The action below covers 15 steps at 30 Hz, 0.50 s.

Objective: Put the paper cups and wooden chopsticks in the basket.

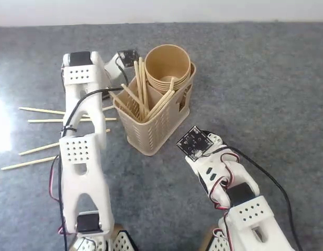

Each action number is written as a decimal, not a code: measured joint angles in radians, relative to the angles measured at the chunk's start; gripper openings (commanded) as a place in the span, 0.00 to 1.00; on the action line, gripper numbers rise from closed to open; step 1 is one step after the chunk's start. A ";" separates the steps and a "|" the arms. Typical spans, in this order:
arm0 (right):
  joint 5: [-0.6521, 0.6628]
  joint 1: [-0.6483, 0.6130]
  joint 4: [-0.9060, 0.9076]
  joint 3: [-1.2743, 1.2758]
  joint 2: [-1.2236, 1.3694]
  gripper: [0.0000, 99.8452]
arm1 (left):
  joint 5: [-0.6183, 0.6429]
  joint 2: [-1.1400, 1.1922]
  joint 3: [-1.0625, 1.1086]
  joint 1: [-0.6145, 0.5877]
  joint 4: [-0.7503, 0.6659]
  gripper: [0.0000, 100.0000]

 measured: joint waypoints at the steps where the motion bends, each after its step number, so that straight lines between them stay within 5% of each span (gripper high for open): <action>1: 0.000 -0.008 0.000 0.000 0.000 0.01 | 0.000 0.000 -0.014 0.002 0.005 0.03; 15: 0.003 -0.026 0.000 0.000 0.000 0.01 | 0.002 -0.196 0.354 0.032 0.011 0.03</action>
